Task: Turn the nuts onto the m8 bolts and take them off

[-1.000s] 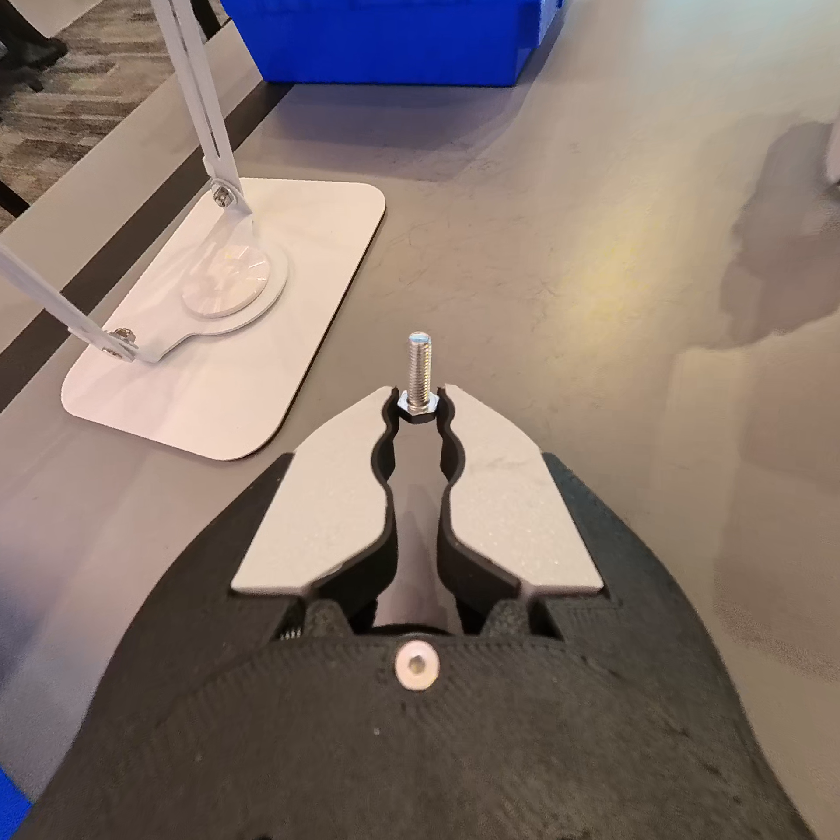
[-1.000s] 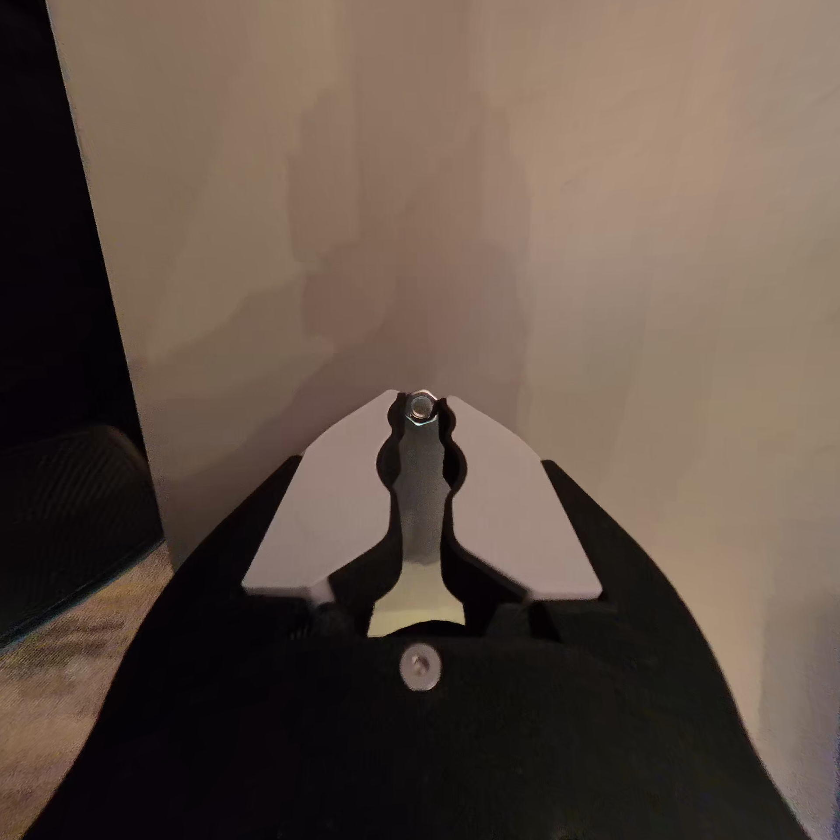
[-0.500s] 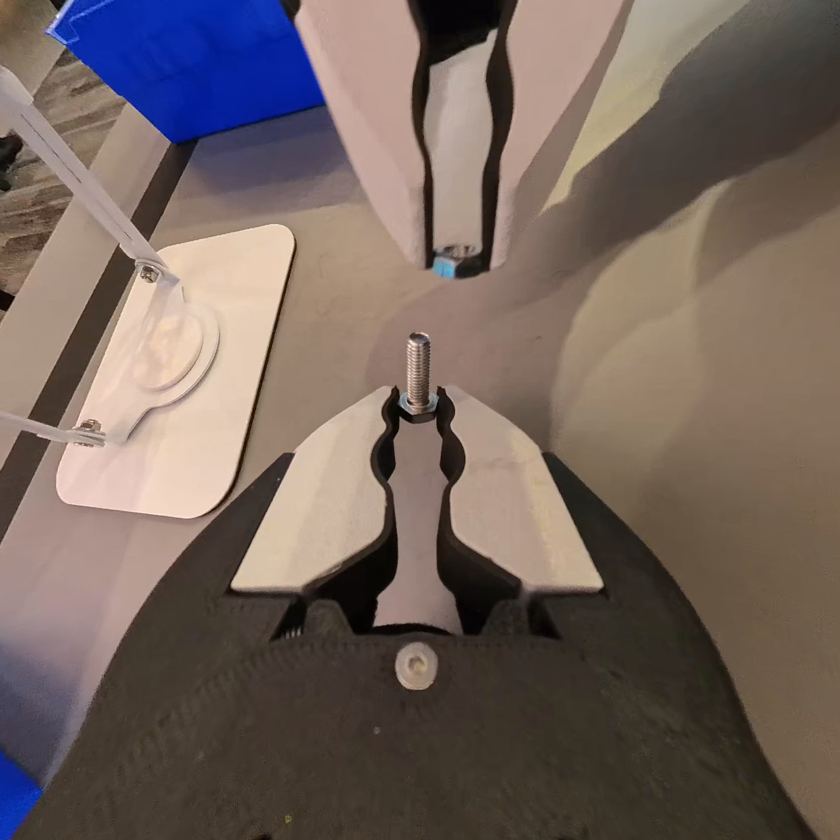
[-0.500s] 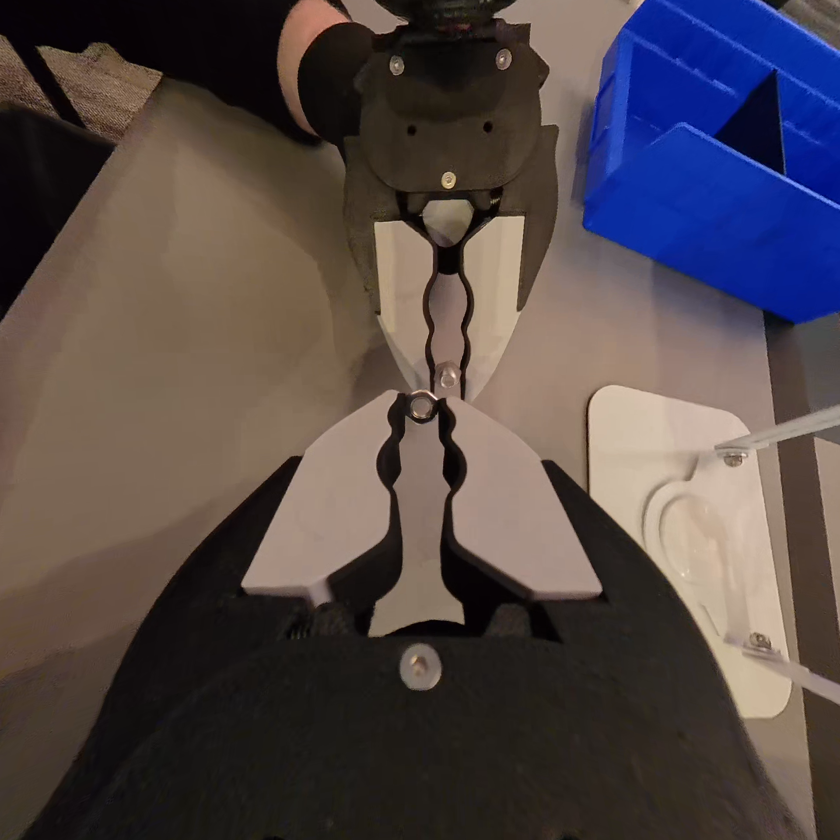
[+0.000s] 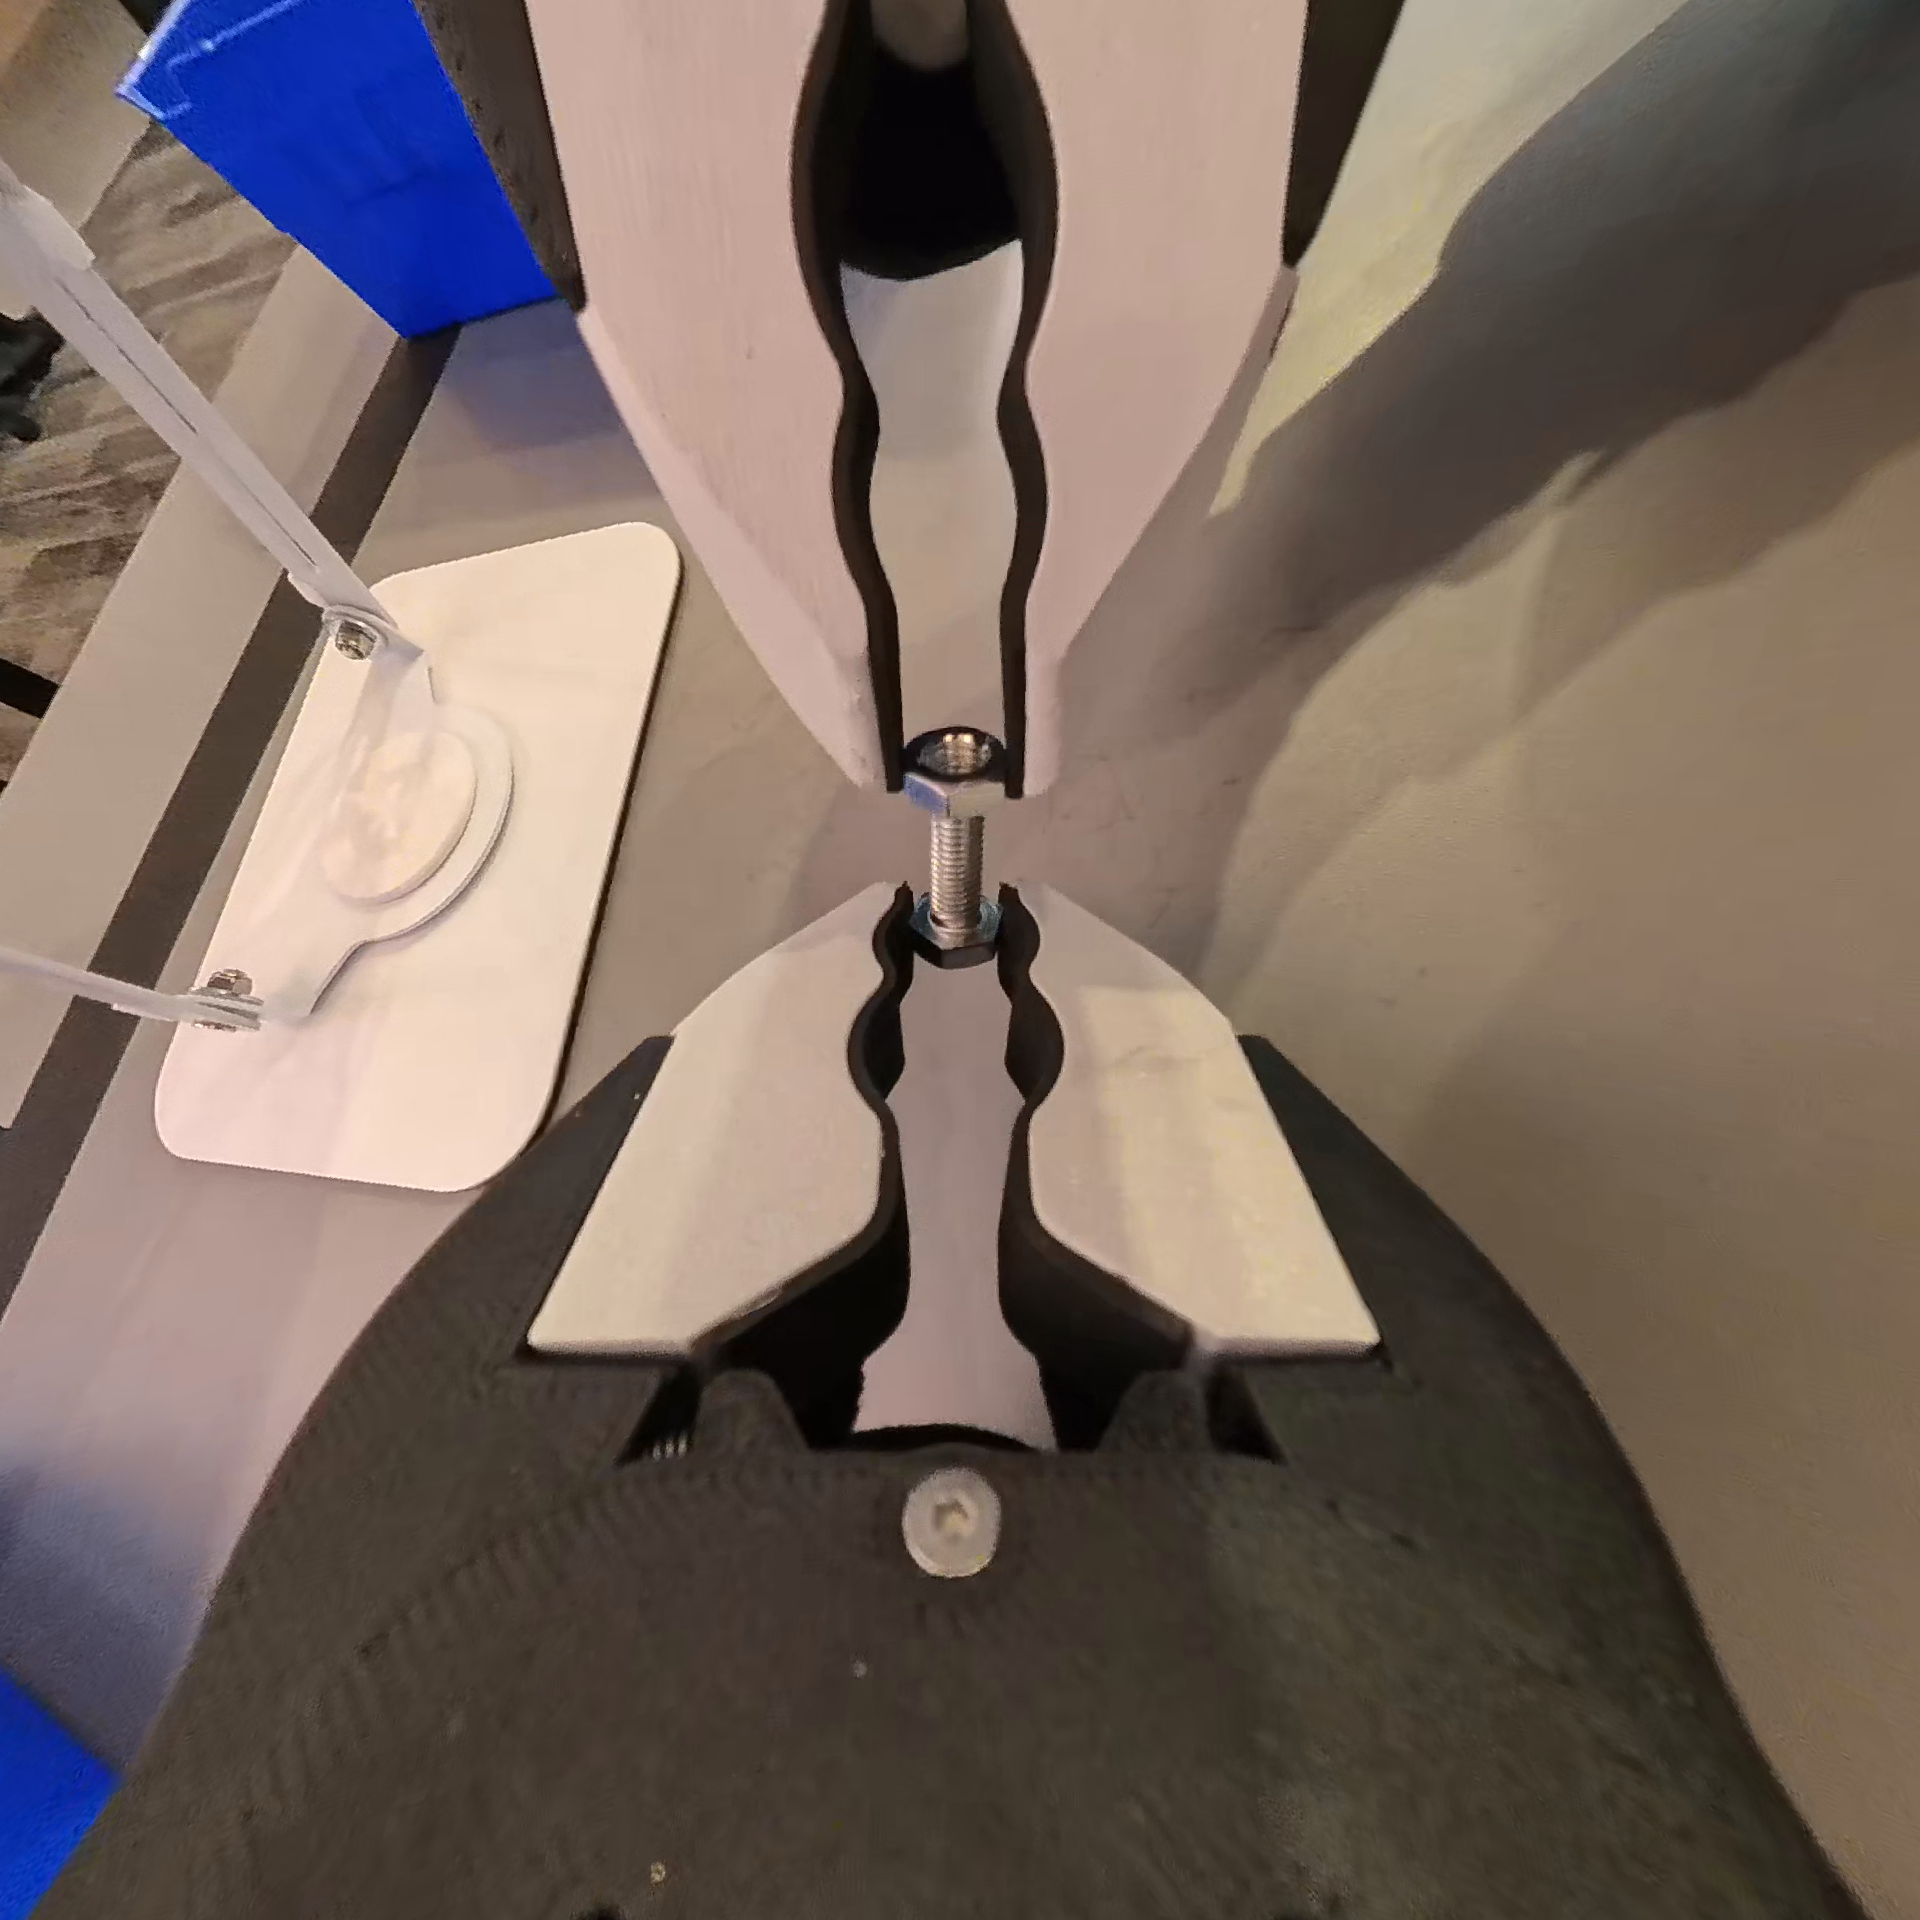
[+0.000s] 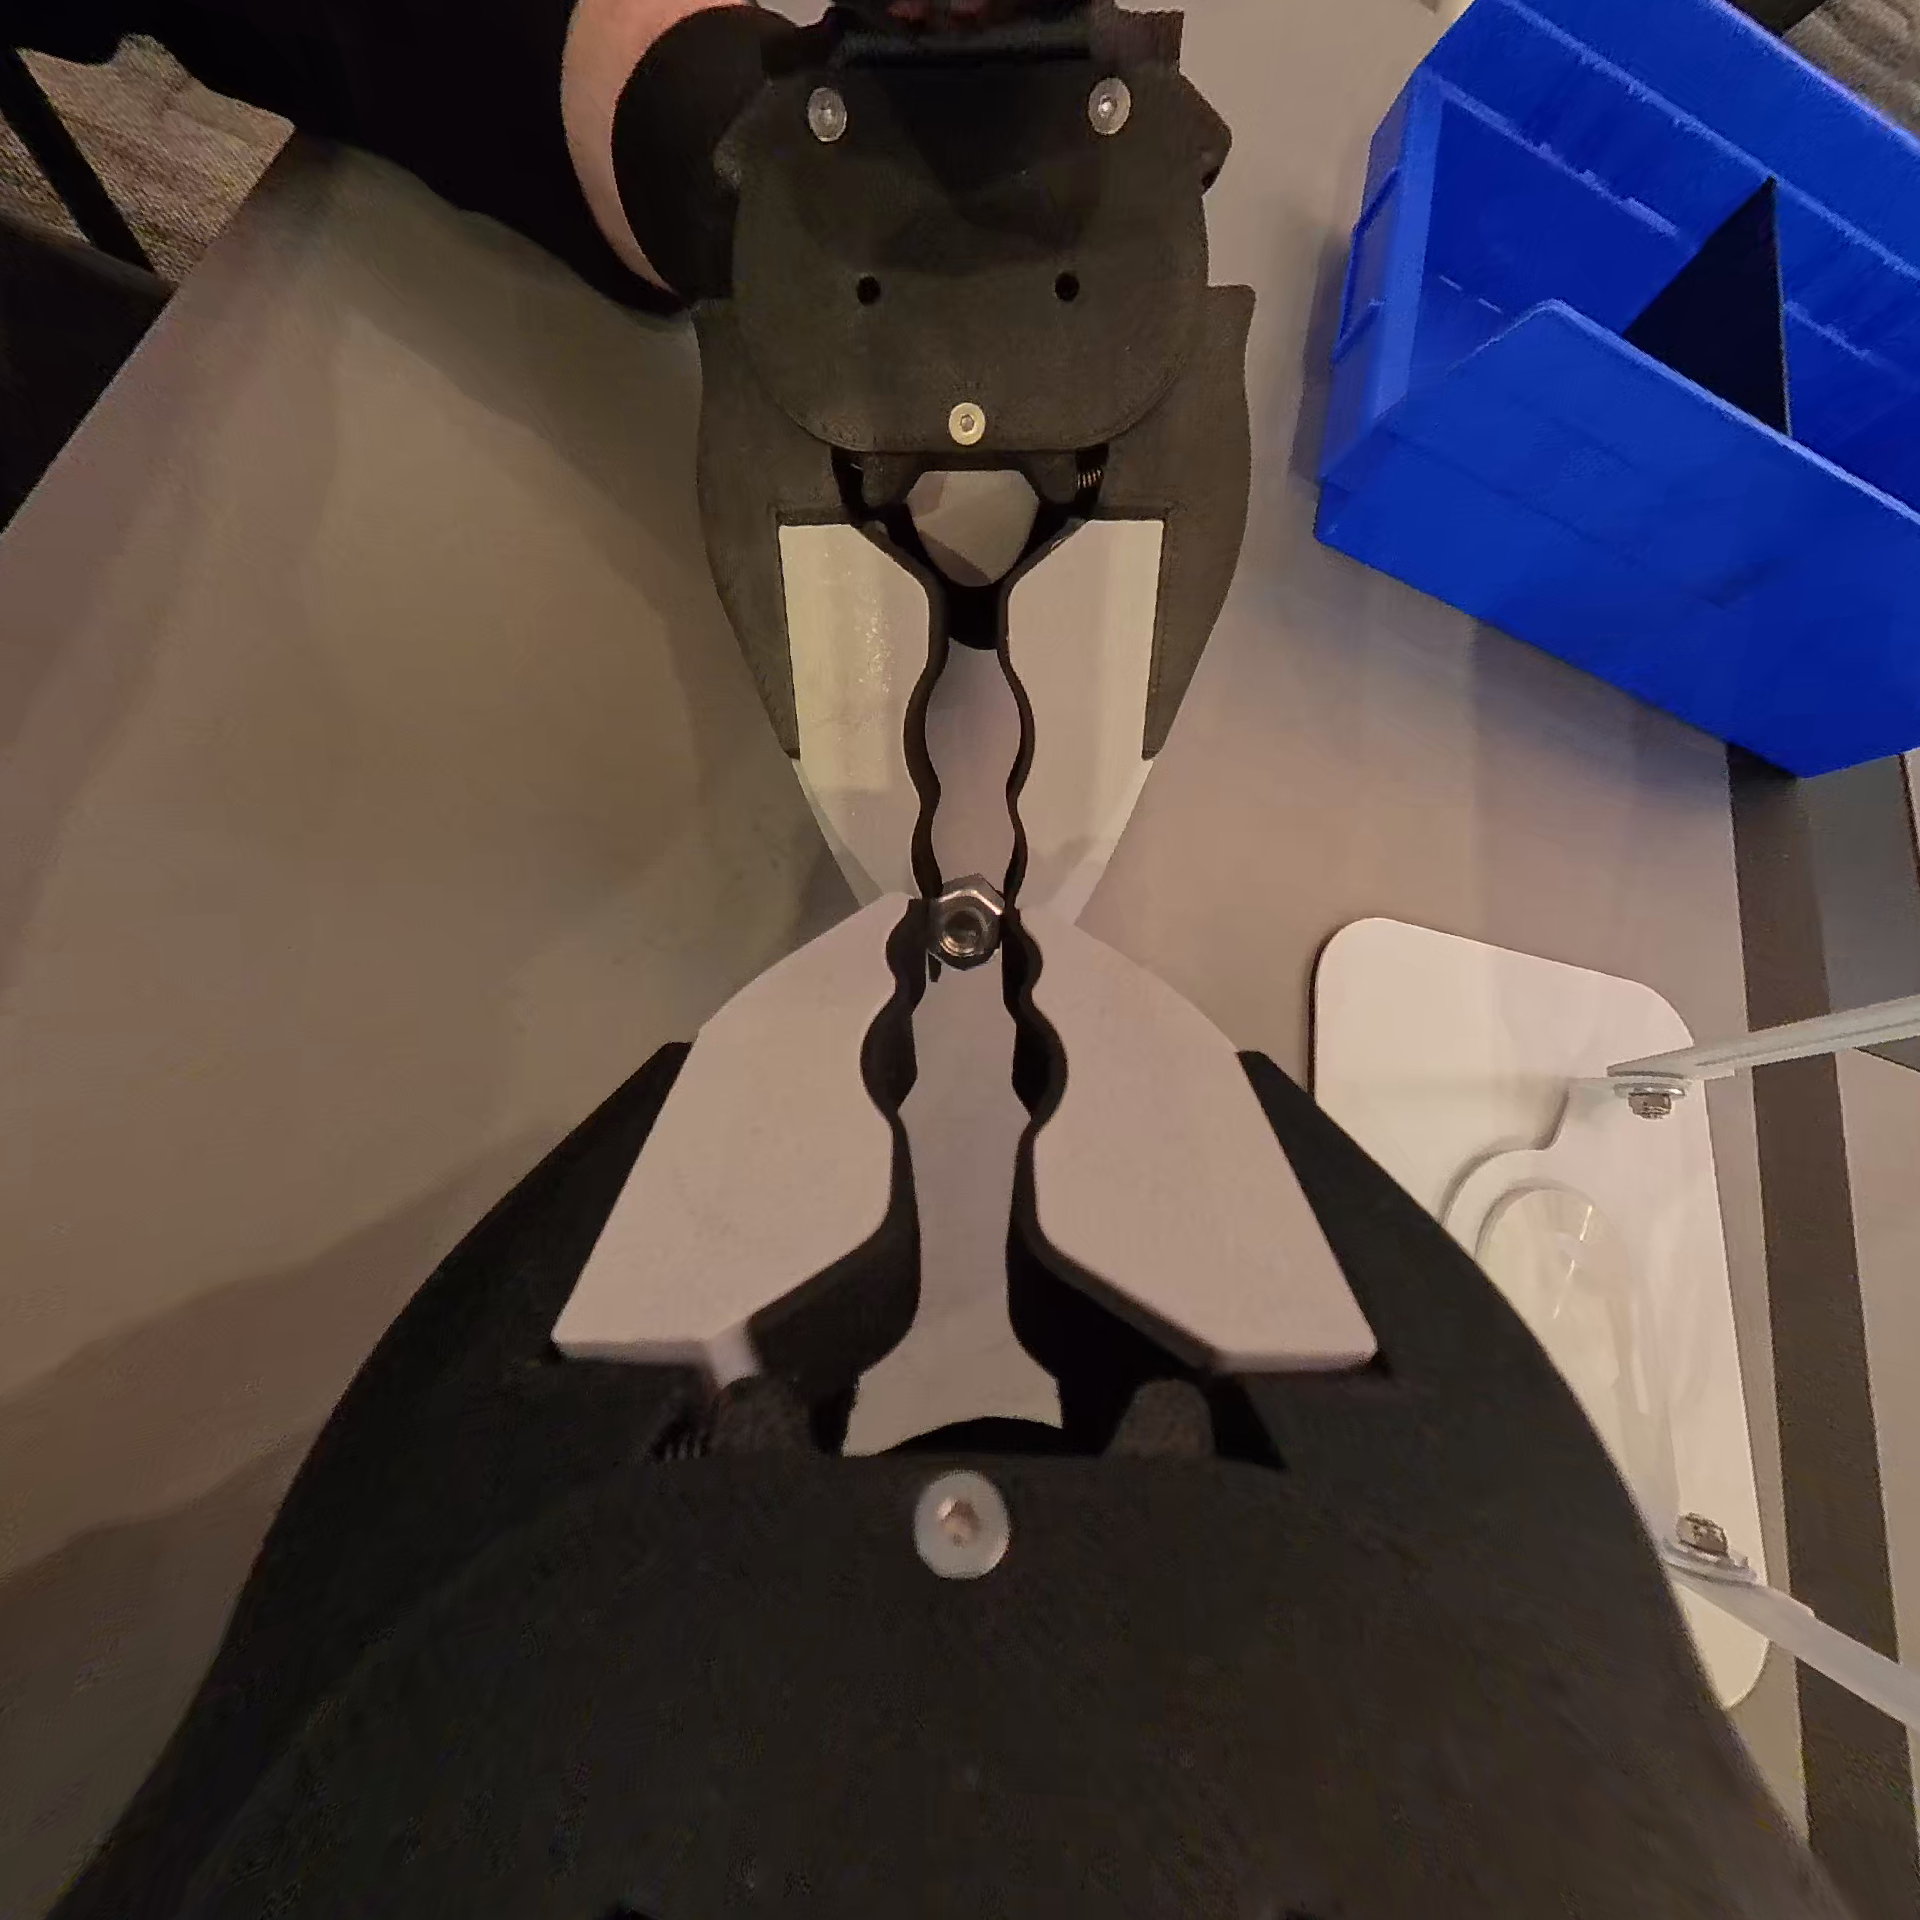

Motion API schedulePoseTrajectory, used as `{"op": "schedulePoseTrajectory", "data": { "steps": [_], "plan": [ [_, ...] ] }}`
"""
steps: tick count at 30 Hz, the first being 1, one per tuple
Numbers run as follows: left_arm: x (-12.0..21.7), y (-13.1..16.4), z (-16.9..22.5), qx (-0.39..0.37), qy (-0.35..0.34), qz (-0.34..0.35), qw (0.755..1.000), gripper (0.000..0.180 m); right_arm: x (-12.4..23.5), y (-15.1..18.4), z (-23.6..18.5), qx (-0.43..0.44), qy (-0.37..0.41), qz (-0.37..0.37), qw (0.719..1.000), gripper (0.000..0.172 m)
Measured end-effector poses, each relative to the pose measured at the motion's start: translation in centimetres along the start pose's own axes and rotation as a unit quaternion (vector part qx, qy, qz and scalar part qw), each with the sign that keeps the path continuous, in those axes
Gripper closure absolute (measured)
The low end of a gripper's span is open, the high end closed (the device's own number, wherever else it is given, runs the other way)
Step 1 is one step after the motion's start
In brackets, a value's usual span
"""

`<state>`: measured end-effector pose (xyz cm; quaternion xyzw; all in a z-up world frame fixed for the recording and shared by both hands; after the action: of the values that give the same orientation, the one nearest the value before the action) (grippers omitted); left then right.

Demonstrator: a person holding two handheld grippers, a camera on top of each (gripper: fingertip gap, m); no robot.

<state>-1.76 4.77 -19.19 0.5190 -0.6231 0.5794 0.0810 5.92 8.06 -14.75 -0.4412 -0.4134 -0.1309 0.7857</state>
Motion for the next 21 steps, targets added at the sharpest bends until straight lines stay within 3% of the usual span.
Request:
{"op": "schedulePoseTrajectory", "data": {
  "steps": [5, 12, 18, 21],
  "plan": [
    [0.2, -0.2, -0.3, 0.013, -0.001, 0.014, 1.0, 0.165, 0.3, 0.0, 0.2, -0.004, 0.01, 0.011, 1.0, 0.158],
    [-0.1, 0.1, -1.2, 0.024, -0.051, -0.007, 0.998, 0.165, -0.1, 0.3, 1.1, -0.055, 0.034, 0.017, 0.998, 0.158],
    [-0.6, 0.6, -2.6, 0.036, -0.135, -0.051, 0.989, 0.165, -1.0, 0.8, 2.5, -0.165, 0.066, 0.028, 0.984, 0.158],
    [-1.0, 1.2, -3.2, 0.032, -0.176, -0.087, 0.98, 0.165, -1.9, 1.2, 3.2, -0.254, 0.076, 0.031, 0.964, 0.158]
  ]
}}
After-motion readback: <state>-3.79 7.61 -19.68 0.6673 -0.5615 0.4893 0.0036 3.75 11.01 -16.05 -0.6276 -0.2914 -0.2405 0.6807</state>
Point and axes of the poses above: each gripper's, where its closed fingertips meet, x back along the fingers, y out of its underside, z = x × y across the jaws, the point moved 6 cm from there along x, back along the fingers, and after that the axes turned 10 degrees about -z, right-handed, at the moved point
